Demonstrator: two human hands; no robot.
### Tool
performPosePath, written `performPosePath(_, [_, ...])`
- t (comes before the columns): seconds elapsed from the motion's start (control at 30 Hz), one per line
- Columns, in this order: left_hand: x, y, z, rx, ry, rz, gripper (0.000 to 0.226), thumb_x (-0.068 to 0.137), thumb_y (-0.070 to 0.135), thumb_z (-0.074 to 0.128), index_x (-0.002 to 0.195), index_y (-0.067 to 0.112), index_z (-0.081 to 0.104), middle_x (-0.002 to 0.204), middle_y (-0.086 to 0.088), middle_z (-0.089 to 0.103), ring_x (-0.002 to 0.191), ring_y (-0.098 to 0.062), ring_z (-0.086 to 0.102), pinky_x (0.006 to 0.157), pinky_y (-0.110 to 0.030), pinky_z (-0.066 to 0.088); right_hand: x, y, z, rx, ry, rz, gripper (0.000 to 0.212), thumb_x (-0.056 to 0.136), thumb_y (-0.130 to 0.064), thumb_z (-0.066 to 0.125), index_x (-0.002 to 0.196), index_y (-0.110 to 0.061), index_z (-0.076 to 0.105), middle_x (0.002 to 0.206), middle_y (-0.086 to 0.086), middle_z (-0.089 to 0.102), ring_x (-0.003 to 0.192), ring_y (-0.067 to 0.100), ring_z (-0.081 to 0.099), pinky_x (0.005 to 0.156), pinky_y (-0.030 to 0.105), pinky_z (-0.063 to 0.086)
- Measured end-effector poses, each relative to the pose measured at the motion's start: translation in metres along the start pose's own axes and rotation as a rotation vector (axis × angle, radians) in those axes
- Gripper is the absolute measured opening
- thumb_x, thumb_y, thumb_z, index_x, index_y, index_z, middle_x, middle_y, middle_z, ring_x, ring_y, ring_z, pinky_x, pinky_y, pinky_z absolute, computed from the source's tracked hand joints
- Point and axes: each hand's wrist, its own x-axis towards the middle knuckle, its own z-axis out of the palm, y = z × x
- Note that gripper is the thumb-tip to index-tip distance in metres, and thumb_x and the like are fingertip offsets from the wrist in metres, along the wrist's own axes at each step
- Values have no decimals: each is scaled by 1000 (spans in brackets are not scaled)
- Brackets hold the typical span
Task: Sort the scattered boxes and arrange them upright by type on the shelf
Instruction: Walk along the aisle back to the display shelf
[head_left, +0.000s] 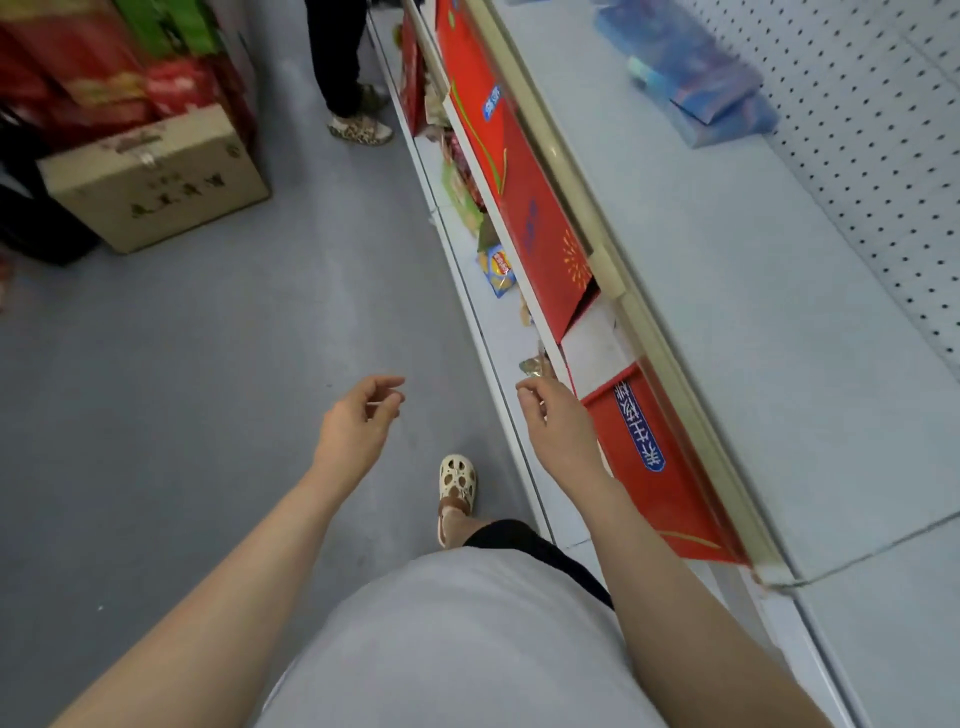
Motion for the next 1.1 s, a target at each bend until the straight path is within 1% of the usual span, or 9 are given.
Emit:
performPosePath(0.1, [64,21,-10,29,7,1,18,96,17,55,109,29,62,97,3,70,84,-3,65,83,-29,53,73,-17,-4,-8,-10,-12,24,102,-28,43,111,-20,63,105,-2,65,96,18,58,84,40,49])
performPosePath(0.2, [131,50,-18,38,13,17,18,97,19,54,108,30,61,97,5,69,81,2,64,75,-17,50,141,-41,-16,21,1,-30,23,102,-25,45,111,-17,64,105,0,66,94,17,59,84,39,48])
performPosePath(0.4, [265,112,-22,25,-32,92,18,96,18,54,108,30,61,96,7,68,92,-16,65,82,-28,51,252,-78,-44,111,104,-33,19,101,-23,47,105,-17,65,98,-1,66,88,16,58,79,40,49])
performPosePath(0.63, [446,194,-14,57,-213,314,22,96,18,55,105,38,60,97,7,68,94,-19,65,85,-36,52,384,-107,-80,103,387,27,20,102,-24,48,111,-18,65,105,0,66,95,15,60,86,31,46])
performPosePath(0.7, [490,222,-11,61,-264,375,23,96,17,56,104,38,61,95,10,67,91,-13,64,82,-30,51,417,-117,-93,105,468,86,20,101,-24,50,112,-19,65,106,1,65,91,13,60,86,27,46])
performPosePath(0.77, [532,253,-6,87,-315,443,22,95,16,56,109,31,64,97,11,67,85,-2,61,78,-17,46,449,-123,-109,98,564,123,20,101,-24,51,113,-18,65,108,1,65,86,7,57,83,21,43])
performPosePath(0.87, [590,295,7,156,-361,546,25,93,12,56,116,20,64,102,5,68,83,6,58,73,-4,39,496,-123,-135,32,636,174,22,102,-25,50,117,-17,64,110,1,64,85,4,53,82,21,43])
performPosePath(0.97, [638,326,18,240,-348,633,28,92,13,58,119,16,64,115,0,66,98,-8,58,79,-10,40,542,-113,-159,-26,662,245,25,101,-26,51,120,-15,63,111,7,64,86,14,58,85,35,49])
performPosePath(1.1, [699,348,34,443,-312,722,45,86,24,65,126,4,59,122,-17,63,114,-31,56,97,-32,40,596,-89,-182,-165,578,363,36,98,-26,53,130,-9,57,120,19,63,110,38,59,92,45,46])
